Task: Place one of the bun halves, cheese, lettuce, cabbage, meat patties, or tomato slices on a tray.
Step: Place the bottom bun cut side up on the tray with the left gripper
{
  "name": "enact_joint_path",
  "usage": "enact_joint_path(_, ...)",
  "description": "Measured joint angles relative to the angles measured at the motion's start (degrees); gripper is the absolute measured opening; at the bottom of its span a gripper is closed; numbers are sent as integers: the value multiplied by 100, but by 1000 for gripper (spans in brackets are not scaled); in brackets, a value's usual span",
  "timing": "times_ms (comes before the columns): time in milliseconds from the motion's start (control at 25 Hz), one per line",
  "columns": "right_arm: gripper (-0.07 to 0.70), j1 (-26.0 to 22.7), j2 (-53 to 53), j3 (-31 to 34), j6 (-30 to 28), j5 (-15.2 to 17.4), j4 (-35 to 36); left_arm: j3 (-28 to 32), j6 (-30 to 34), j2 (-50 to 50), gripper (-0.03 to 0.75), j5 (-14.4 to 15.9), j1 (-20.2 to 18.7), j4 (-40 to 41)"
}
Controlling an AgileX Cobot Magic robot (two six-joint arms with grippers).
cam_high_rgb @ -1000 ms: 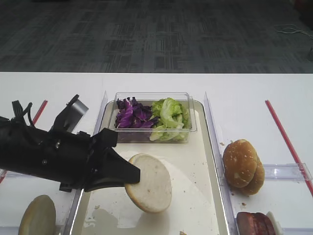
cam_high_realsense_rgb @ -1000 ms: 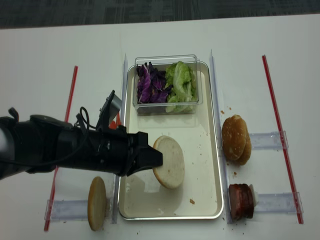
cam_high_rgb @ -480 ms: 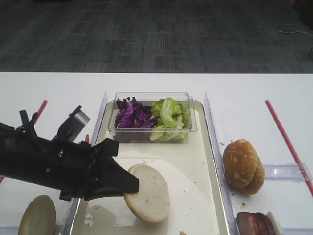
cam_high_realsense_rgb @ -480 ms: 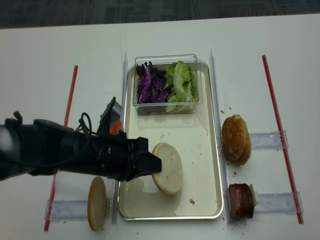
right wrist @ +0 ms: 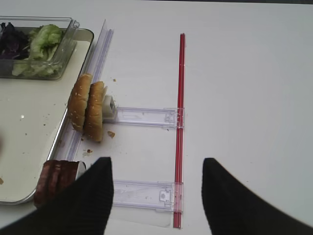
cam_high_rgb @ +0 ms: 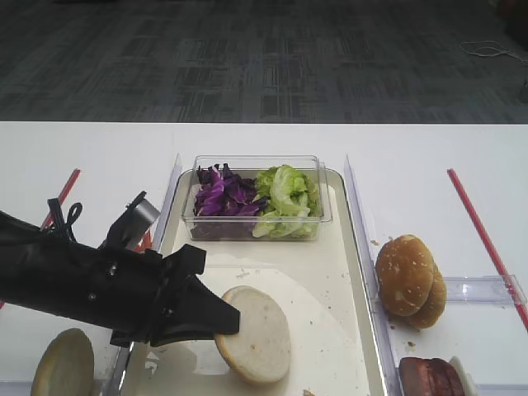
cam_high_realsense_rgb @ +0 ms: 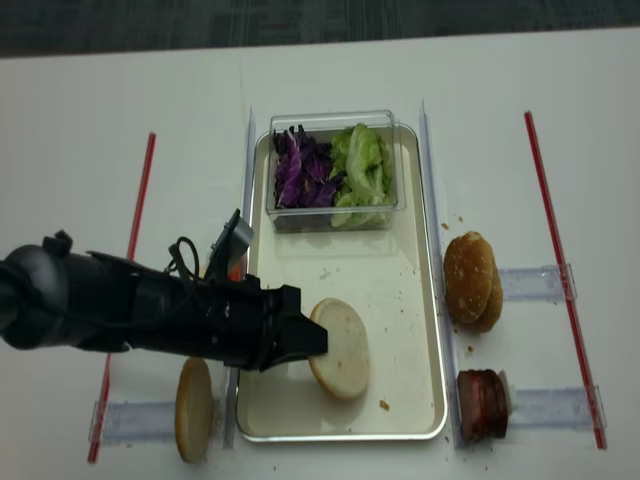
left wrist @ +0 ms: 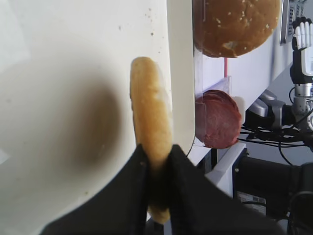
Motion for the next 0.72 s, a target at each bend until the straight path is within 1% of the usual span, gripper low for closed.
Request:
enact_joint_path(200,416,0,0,0,0,0,0,0,76,196,99,0,0,-9)
enact_joint_path(480,414,0,0,0,0,0,0,0,242,224,101,-11,0,-142)
enact_joint_path(600,414,0,0,0,0,0,0,0,278,224,136,-11,0,-152)
enact_joint_path(720,414,0,0,0,0,0,0,0,287,224,212,-11,0,-152)
